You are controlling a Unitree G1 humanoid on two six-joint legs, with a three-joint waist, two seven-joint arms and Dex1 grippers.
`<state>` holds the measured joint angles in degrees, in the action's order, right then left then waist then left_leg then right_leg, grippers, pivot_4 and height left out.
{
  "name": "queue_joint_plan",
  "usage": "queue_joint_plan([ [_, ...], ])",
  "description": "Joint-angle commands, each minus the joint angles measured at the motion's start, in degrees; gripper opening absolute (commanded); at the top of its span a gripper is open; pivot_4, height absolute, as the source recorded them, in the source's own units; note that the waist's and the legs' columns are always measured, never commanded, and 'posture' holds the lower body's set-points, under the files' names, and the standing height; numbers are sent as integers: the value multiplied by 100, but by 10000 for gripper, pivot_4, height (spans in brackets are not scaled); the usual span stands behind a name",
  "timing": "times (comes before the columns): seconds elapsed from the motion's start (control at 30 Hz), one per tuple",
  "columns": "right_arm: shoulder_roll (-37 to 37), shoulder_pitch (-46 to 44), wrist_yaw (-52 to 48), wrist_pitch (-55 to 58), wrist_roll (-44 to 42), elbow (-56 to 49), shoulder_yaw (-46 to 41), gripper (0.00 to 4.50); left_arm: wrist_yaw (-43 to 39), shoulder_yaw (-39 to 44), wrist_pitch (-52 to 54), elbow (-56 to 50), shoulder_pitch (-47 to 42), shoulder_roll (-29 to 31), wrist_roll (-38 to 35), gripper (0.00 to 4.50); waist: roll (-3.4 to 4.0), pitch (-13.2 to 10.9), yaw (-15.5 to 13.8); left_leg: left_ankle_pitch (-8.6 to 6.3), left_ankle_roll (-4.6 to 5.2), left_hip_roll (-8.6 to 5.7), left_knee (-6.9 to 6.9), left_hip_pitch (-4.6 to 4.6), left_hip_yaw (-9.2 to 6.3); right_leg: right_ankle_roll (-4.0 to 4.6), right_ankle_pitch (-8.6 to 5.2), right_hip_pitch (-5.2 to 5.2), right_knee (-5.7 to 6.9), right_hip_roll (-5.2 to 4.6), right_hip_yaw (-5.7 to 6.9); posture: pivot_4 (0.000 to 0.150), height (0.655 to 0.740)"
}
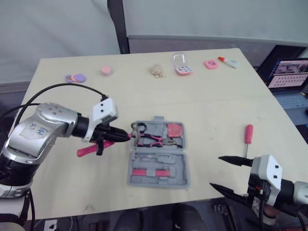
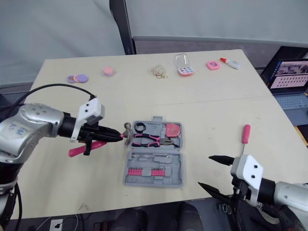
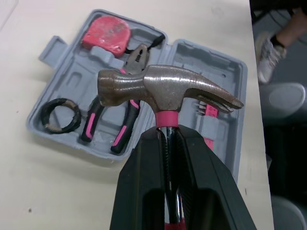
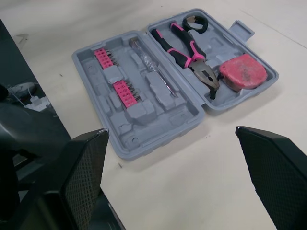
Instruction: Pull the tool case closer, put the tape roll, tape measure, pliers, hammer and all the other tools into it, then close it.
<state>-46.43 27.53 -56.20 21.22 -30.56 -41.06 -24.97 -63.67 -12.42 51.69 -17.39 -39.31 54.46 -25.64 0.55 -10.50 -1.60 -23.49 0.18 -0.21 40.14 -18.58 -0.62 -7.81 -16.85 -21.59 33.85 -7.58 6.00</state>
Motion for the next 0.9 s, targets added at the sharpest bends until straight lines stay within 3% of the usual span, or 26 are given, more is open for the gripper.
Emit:
queue_joint_plan([
  [0.03, -11, 123, -93, -87, -45, -169, -146, 45000, -198, -234, -100, -74, -461, -69, 131, 157, 0, -1, 7, 0, 0, 0, 1, -2, 3, 0, 0, 0, -1, 0, 1, 1500, 7400],
  [0.3, -39, 263, -102, -67, -82, -237, -285, 45000, -250, -1118, -75, 54, -1054, -556, 604, 157, -1, -3, 4, 2, 3, 0, 8, -6, 33, -1, 1, -1, 2, 1, 1, 1500, 7400],
  [0.9, 48, 471, -55, -120, 22, -322, -195, 45000, 266, -1814, 1163, -403, -1353, -956, 949, 157, 1, -4, 0, 3, 5, 1, 24, -34, 24, -3, 2, -17, 6, 2, 9, 1500, 7400],
])
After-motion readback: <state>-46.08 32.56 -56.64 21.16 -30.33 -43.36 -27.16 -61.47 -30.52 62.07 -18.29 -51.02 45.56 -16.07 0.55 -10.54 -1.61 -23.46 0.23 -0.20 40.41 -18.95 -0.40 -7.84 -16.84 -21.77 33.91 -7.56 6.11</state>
